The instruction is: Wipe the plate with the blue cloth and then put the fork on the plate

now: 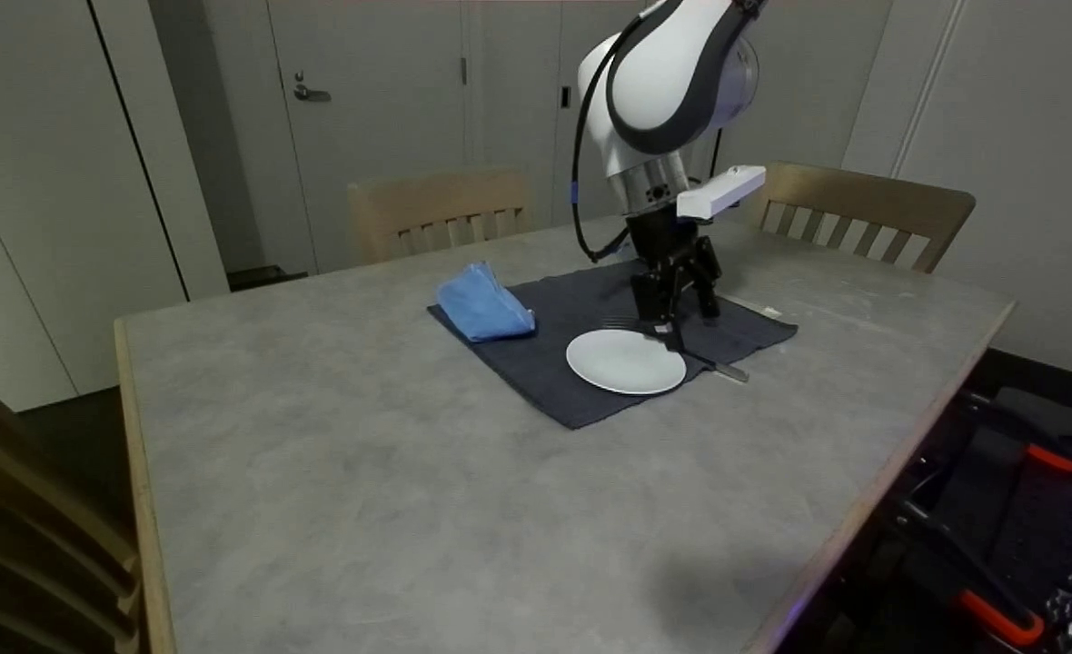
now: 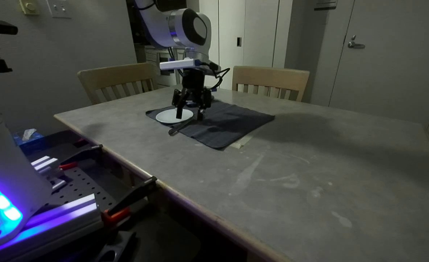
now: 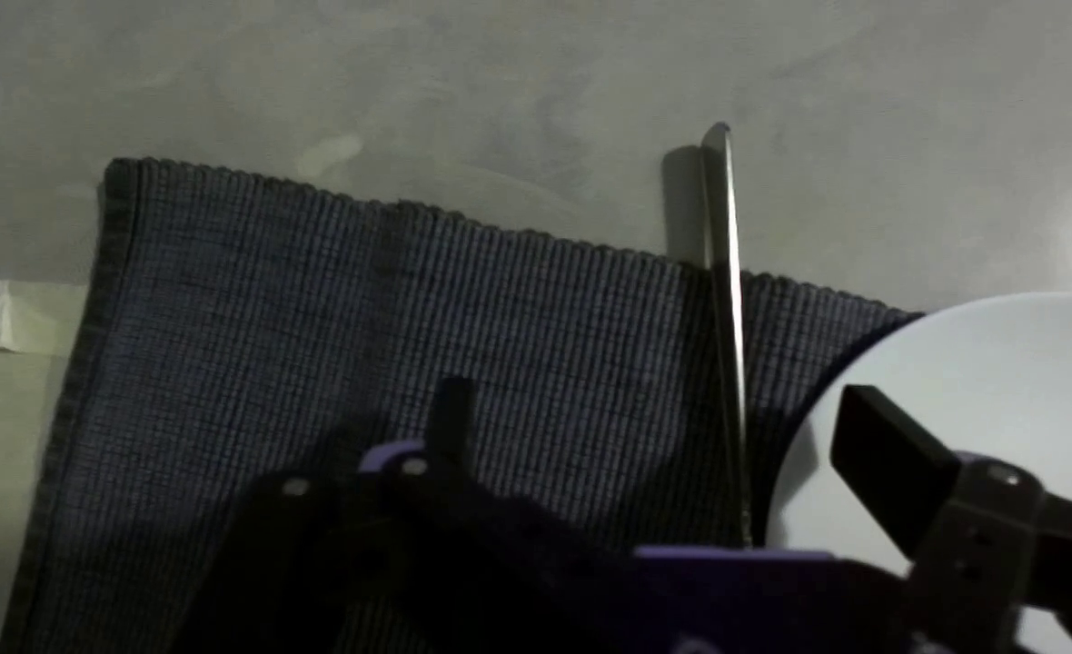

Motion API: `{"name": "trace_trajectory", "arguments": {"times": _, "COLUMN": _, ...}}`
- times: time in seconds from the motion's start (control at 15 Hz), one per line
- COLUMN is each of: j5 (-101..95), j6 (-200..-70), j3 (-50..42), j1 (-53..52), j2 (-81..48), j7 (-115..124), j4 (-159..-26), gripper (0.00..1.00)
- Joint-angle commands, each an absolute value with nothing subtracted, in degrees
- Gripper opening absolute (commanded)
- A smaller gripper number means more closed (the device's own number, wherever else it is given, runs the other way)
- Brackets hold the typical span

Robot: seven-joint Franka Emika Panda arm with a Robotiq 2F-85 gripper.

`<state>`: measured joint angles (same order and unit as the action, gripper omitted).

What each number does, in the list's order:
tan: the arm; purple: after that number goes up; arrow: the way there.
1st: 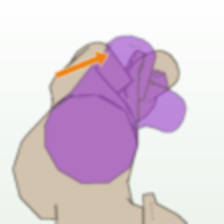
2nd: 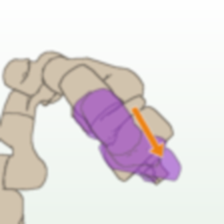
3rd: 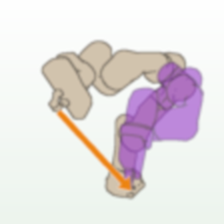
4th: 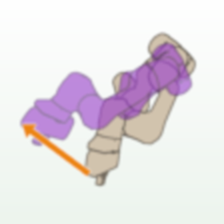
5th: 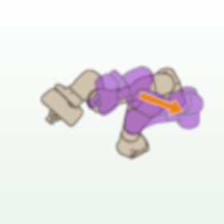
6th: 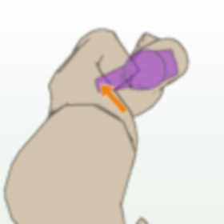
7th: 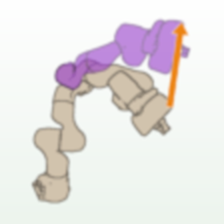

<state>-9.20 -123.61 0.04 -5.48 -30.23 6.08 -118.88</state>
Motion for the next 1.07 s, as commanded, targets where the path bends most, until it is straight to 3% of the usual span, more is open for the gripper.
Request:
{"name": "trace_trajectory", "arguments": {"times": 0.0, "j5": -11.94, "j6": -126.06, "j3": -0.02, "j1": -6.31, "j2": -25.25, "j7": 5.28, "j4": -124.73, "gripper": 1.0}}
{"name": "trace_trajectory", "arguments": {"times": 0.13, "j5": -12.62, "j6": -129.18, "j3": 0.36, "j1": -5.94, "j2": -22.94, "j7": 4.14, "j4": -128.45, "gripper": 1.0}}
{"name": "trace_trajectory", "arguments": {"times": 0.53, "j5": -8.9, "j6": -156.23, "j3": 1.6, "j1": -1.9, "j2": -15.14, "j7": -4.29, "j4": -145.98, "gripper": 1.0}}
{"name": "trace_trajectory", "arguments": {"times": 0.6, "j5": -10.13, "j6": -149.55, "j3": 0.62, "j1": -4.03, "j2": -19.48, "j7": -1.37, "j4": -139.54, "gripper": 1.0}}
{"name": "trace_trajectory", "arguments": {"times": 1.0, "j5": -9.84, "j6": -151.13, "j3": 0.1, "j1": -4.29, "j2": -20.56, "j7": 0.58, "j4": -138.86, "gripper": 1.0}}
